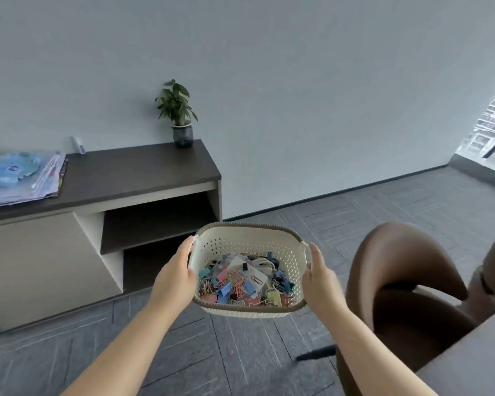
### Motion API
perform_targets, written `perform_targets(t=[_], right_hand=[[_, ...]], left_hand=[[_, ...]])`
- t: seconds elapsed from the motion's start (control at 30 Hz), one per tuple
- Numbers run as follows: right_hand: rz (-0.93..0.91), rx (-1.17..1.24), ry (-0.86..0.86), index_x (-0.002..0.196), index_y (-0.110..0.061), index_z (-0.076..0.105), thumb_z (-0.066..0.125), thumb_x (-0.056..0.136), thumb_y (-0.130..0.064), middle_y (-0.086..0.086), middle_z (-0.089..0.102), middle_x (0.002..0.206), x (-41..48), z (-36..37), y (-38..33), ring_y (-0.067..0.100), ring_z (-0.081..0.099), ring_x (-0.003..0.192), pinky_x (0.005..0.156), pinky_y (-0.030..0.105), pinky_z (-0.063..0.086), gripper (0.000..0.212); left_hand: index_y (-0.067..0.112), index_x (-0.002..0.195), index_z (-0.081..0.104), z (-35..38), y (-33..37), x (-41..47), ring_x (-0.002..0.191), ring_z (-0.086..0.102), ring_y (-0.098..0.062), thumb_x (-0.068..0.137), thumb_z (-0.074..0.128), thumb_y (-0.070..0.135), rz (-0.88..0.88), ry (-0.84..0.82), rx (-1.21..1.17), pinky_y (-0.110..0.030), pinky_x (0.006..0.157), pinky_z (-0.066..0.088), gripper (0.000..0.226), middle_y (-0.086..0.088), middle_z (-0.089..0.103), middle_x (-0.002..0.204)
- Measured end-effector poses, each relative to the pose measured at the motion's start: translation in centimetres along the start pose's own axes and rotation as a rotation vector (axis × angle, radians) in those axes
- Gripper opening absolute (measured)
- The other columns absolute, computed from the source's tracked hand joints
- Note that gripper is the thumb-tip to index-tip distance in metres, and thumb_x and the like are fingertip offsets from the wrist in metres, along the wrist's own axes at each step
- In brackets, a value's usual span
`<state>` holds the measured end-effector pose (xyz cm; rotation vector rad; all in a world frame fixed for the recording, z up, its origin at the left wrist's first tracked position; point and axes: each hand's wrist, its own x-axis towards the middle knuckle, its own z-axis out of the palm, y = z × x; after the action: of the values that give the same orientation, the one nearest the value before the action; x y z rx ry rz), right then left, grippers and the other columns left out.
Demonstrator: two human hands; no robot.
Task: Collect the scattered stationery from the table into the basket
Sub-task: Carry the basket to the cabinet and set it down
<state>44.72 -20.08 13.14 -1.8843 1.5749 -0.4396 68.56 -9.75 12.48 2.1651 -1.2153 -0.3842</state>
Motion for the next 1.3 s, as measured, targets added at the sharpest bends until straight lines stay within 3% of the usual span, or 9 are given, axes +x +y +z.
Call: perform_targets(t=[0.13, 0.23, 0.33, 0.5, 0.63, 0.7, 0.9, 1.1, 1.3], right_hand=[[-0.019, 0.034, -0.041, 0.147, -0.029, 0.009, 0.027, 0.095, -0.007, 0.007, 0.06, 0.078, 5.9, 4.8, -8.9, 0.019, 0.053, 0.059, 0.05, 0.029, 0.044, 0.06], [-0.065, 0.013, -0.069, 0.147, -0.029, 0.009, 0.028, 0.095, -0.007, 0.004, 0.056, 0.079, 9.7, 7.8, -14.8, 0.022, 0.057, 0.063, 0.054, 0.03, 0.045, 0.06], [-0.141, -0.026, -0.102, 0.147, -0.028, 0.012, 0.028, 0.094, -0.006, 0.008, 0.058, 0.085, 13.3, 10.7, -19.9, 0.025, 0.06, 0.07, 0.06, 0.034, 0.049, 0.06], [-0.26, -0.05, -0.161, 0.147, -0.026, 0.015, 0.028, 0.096, -0.008, 0.009, 0.057, 0.088, 20.0, 16.6, -26.9, 0.025, 0.058, 0.072, 0.064, 0.035, 0.049, 0.056], [-0.321, -0.082, -0.205, 0.148, -0.025, 0.013, 0.027, 0.098, -0.013, 0.012, 0.061, 0.106, 26.6, 21.2, -31.8, 0.02, 0.056, 0.075, 0.061, 0.03, 0.044, 0.054], [-0.351, -0.085, -0.228, 0.148, -0.025, 0.013, 0.028, 0.098, -0.014, 0.009, 0.061, 0.102, 30.2, 23.2, -34.3, 0.016, 0.057, 0.071, 0.053, 0.026, 0.042, 0.053], [-0.366, -0.096, -0.267, 0.147, -0.027, 0.012, 0.028, 0.099, -0.017, 0.005, 0.059, 0.099, 40.6, 27.3, -41.3, 0.015, 0.059, 0.068, 0.049, 0.025, 0.047, 0.051], [-0.361, -0.12, -0.238, 0.145, -0.029, 0.015, 0.028, 0.098, -0.018, 0.014, 0.062, 0.111, 48.2, 30.0, -45.9, 0.026, 0.062, 0.081, 0.071, 0.042, 0.057, 0.05], [-0.277, -0.124, -0.216, 0.146, -0.026, 0.016, 0.029, 0.097, -0.015, 0.017, 0.06, 0.117, 54.1, 33.6, -49.0, 0.031, 0.059, 0.092, 0.079, 0.04, 0.052, 0.052]], left_hand=[[0.024, 0.146, 0.019, -6.1, -4.3, 7.2, 0.059, 0.053, -0.011, 0.09, 0.041, -0.001, -0.045, 0.052, 0.023, -0.025, 0.048, 0.042, 0.066, -0.004, 0.058, 0.12], [0.022, 0.147, 0.02, -9.5, -7.2, 11.3, 0.078, 0.058, -0.017, 0.09, 0.041, -0.001, -0.072, 0.106, 0.046, -0.02, 0.058, 0.04, 0.064, -0.008, 0.055, 0.128], [0.021, 0.146, 0.02, -12.3, -10.3, 14.6, 0.08, 0.056, -0.021, 0.091, 0.042, 0.0, -0.146, 0.159, 0.044, -0.02, 0.052, 0.035, 0.063, -0.011, 0.057, 0.123], [0.023, 0.147, 0.017, -15.7, -15.2, 20.5, 0.099, 0.06, -0.022, 0.092, 0.042, 0.001, -0.248, 0.225, 0.02, -0.031, 0.071, 0.051, 0.064, -0.006, 0.05, 0.135], [0.025, 0.146, 0.016, -17.4, -19.1, 26.7, 0.111, 0.057, -0.023, 0.091, 0.045, 0.003, -0.324, 0.274, 0.035, -0.033, 0.08, 0.052, 0.066, -0.005, 0.046, 0.139], [0.024, 0.146, 0.017, -18.0, -20.8, 30.3, 0.117, 0.054, -0.023, 0.091, 0.046, 0.003, -0.347, 0.302, 0.048, -0.033, 0.085, 0.051, 0.066, -0.003, 0.044, 0.142], [0.025, 0.146, 0.017, -19.9, -23.5, 41.7, 0.115, 0.056, -0.022, 0.091, 0.049, 0.006, -0.413, 0.33, 0.07, -0.035, 0.084, 0.054, 0.066, -0.004, 0.045, 0.14], [0.024, 0.144, 0.021, -20.6, -26.4, 51.0, 0.115, 0.056, -0.023, 0.089, 0.055, 0.007, -0.402, 0.309, 0.03, -0.037, 0.082, 0.055, 0.067, -0.005, 0.047, 0.137], [0.025, 0.143, 0.023, -21.0, -30.0, 59.3, 0.111, 0.057, -0.022, 0.089, 0.052, 0.004, -0.346, 0.233, 0.006, -0.035, 0.079, 0.058, 0.065, -0.004, 0.05, 0.132]])
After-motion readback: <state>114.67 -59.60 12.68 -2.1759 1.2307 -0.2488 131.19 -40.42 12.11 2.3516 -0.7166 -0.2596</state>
